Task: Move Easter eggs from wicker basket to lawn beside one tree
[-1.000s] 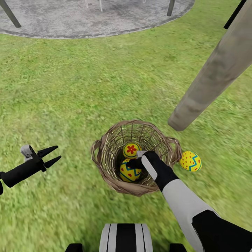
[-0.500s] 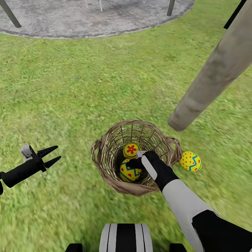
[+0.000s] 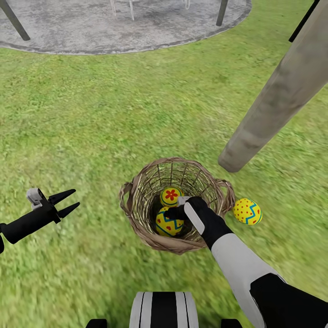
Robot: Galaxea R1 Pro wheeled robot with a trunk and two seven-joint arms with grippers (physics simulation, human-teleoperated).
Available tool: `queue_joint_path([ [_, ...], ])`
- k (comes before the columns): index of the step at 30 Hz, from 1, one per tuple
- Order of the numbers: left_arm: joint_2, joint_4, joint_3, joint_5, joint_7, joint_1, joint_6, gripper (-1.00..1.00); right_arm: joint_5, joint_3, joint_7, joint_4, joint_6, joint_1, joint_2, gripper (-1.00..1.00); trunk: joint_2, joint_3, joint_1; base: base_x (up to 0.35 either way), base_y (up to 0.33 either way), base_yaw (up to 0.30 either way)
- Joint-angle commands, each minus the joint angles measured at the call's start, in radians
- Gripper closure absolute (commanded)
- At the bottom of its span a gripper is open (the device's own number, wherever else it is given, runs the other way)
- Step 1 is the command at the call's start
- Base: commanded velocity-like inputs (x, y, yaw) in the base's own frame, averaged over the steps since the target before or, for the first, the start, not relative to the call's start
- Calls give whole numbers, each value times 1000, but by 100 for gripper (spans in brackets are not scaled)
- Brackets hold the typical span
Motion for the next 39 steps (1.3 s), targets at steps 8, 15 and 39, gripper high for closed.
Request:
queue_joint_path([
  [8, 0, 0, 1, -5, -6, -1, 4, -100, -11, 3, -10, -1, 3, 0, 0, 100, 0, 7, -1, 0, 0, 0],
  [15, 0, 1, 1, -4, -6, -1, 5, -100, -12, 3, -10, 1, 4, 0, 0, 100, 1, 15, -2, 0, 0, 0],
  [39, 1, -4, 1, -4, -6, -1, 6, -100, -14, 3, -10, 1, 4, 0, 1, 100, 5, 88, -11, 0, 0, 0],
])
